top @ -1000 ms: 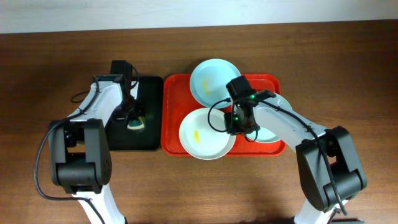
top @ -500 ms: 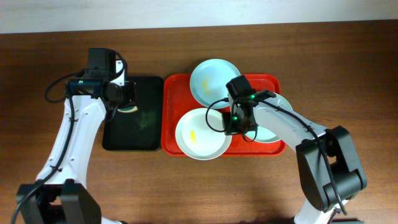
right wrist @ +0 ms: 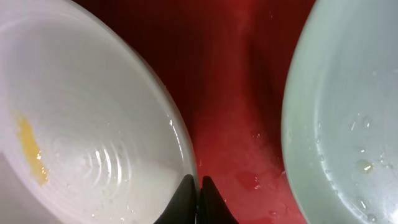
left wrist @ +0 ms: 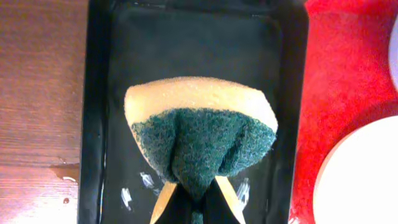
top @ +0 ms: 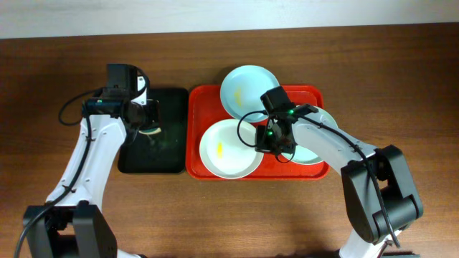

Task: Clean dirty plates on tray and stack at the side
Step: 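Lift the sponge with the left gripper and carry it toward the plates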

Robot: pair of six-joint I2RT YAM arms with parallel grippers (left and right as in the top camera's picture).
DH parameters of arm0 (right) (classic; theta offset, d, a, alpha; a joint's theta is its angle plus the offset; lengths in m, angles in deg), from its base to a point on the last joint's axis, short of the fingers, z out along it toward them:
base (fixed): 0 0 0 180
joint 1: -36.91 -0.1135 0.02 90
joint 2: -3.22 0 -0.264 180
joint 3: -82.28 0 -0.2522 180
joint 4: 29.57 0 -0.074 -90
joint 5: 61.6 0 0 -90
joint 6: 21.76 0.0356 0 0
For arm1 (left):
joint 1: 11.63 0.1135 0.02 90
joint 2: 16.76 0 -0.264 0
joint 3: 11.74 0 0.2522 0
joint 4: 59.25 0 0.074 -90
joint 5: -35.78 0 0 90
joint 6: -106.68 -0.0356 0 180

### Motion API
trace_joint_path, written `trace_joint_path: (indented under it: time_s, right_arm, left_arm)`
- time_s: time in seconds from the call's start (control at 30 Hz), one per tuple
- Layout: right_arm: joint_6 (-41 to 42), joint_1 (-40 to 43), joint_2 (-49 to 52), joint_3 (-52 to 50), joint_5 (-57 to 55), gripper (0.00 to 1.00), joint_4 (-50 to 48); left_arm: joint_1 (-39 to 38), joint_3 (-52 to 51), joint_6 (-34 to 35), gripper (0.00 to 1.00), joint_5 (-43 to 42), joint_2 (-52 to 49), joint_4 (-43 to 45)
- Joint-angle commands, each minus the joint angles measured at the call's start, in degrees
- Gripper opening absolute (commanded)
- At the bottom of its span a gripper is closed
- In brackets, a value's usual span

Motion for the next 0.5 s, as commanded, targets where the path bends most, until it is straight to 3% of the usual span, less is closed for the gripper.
trace_joint_path:
  time_s: [0.0, 0.47]
  right_arm:
    - [2.01, -0.42, 0.44, -0.48, -0.74, 0.04, -1.70]
    - [5.42, -2.95, 2.84, -0.57, -2.69, 0.04, -4.04]
  left_arm:
    - [-0.28, -0.42, 0.74, 0.00, 0.61, -0.04, 0.57]
    - [-0.28, -0.42, 0.74, 0.00, 0.61, -0.07, 0.55]
